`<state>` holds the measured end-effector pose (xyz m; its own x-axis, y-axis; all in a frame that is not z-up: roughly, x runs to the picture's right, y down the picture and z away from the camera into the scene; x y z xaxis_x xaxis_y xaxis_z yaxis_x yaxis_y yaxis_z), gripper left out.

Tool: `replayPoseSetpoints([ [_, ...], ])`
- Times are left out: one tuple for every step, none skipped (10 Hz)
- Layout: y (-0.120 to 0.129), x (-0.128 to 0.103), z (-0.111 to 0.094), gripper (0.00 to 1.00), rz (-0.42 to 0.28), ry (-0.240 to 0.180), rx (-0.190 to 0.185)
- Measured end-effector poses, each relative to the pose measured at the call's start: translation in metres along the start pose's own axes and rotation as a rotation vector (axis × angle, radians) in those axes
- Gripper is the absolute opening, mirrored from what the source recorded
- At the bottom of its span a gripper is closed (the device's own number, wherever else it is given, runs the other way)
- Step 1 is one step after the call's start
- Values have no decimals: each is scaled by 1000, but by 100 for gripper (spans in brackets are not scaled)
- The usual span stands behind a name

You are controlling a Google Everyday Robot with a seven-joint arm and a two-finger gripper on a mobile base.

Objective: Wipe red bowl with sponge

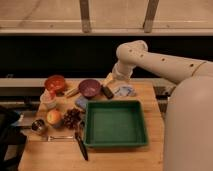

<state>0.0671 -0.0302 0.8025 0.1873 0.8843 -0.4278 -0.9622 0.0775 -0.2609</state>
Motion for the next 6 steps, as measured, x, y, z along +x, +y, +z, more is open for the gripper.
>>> replayPoseSetpoints([
  [19, -1, 12, 80, -36, 17, -10],
  [38, -3, 24, 80, -66, 32, -19],
  [66, -5, 40, 80, -107, 53, -35],
  [88, -5, 52, 80, -142, 71, -50],
  [115, -1, 67, 80, -195, 96, -70],
  [131, 2, 72, 80, -233, 109, -87],
])
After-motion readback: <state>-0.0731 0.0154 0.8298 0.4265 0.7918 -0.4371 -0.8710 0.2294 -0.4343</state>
